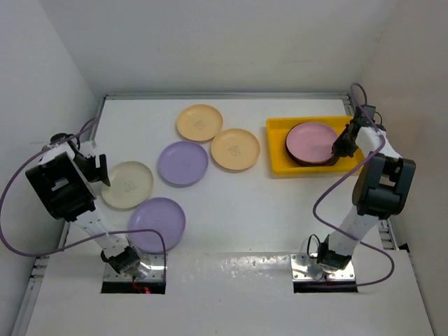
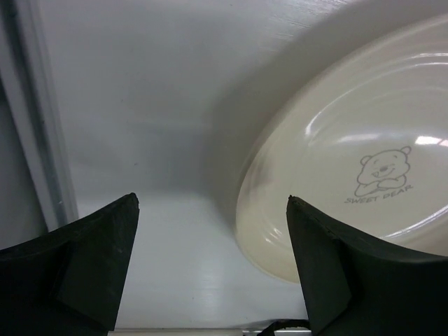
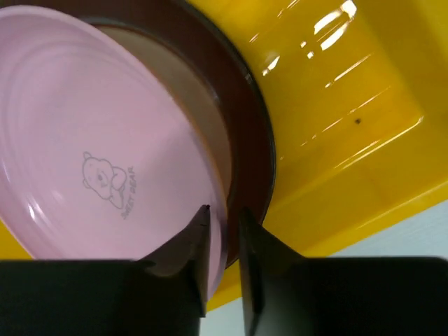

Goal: Place the plates into the plastic bin on the countertop

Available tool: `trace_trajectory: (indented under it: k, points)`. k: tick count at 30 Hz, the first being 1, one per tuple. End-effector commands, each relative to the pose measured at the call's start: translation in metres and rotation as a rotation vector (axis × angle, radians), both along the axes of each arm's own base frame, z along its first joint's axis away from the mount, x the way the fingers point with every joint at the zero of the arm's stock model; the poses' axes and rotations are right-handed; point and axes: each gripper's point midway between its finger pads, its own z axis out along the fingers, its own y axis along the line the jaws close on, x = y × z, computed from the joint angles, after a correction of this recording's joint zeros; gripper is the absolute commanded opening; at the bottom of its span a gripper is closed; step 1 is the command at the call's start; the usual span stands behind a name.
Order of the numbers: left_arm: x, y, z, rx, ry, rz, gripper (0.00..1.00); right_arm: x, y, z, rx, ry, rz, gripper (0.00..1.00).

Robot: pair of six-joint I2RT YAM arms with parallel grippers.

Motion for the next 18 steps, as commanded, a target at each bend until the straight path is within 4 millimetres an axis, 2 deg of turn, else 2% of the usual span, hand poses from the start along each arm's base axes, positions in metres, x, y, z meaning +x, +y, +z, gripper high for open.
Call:
trace_trajectory:
  k: [1,3,5,6,7,8,9,10,11,12,13,15,16,17,18]
  points:
    - [0.003,0.000,-0.006,-0.034,-0.007,-0.022,0.86,0.018,-0.015,0.007,-0.041,-0.051,0.010,0.25]
    - [-0.001,-0.002,-0.015,-0.050,0.017,-0.032,0.83,0.017,-0.014,0.003,-0.039,-0.029,0.045,0.47]
    - [-0.003,-0.005,-0.025,-0.074,0.036,-0.042,0.78,0.015,-0.007,0.002,-0.053,-0.007,0.126,0.74]
    - [-0.002,-0.007,-0.028,-0.089,0.036,-0.053,0.67,0.012,-0.004,0.004,-0.070,-0.001,0.142,0.77]
    - [-0.003,-0.008,-0.032,-0.097,0.045,-0.053,0.61,0.008,-0.003,0.003,-0.083,0.011,0.156,0.80]
    - [-0.003,-0.011,-0.036,-0.102,0.055,-0.071,0.53,0.006,0.001,0.012,-0.101,0.000,0.174,0.80]
    - [-0.002,-0.011,-0.042,-0.111,0.067,-0.070,0.37,0.003,0.002,0.015,-0.123,-0.010,0.172,0.81]
    - [-0.003,-0.011,-0.045,-0.118,0.075,-0.070,0.30,0.003,0.005,0.021,-0.134,-0.023,0.180,0.82]
    - [-0.001,-0.012,-0.045,-0.128,0.074,-0.071,0.22,0.002,0.008,0.037,-0.153,-0.060,0.186,0.82]
    - [-0.005,-0.015,-0.044,-0.140,0.089,-0.071,0.04,0.001,0.018,0.040,-0.157,-0.069,0.210,0.82]
    - [-0.001,-0.012,-0.039,-0.153,0.065,-0.062,0.00,-0.001,0.021,0.058,-0.180,-0.110,0.225,0.82]
    - [-0.007,-0.006,-0.033,-0.171,0.070,-0.044,0.00,-0.003,0.028,0.066,-0.206,-0.130,0.251,0.82]
    - [0.000,0.003,-0.016,-0.140,0.032,-0.037,0.00,-0.005,0.038,0.068,-0.219,-0.130,0.280,0.82]
    - [0.008,0.016,0.009,-0.108,-0.026,-0.023,0.00,-0.010,0.051,0.088,-0.240,-0.185,0.307,0.82]
    - [0.003,0.016,0.009,-0.117,-0.017,-0.013,0.00,-0.012,0.052,0.084,-0.233,-0.180,0.311,0.82]
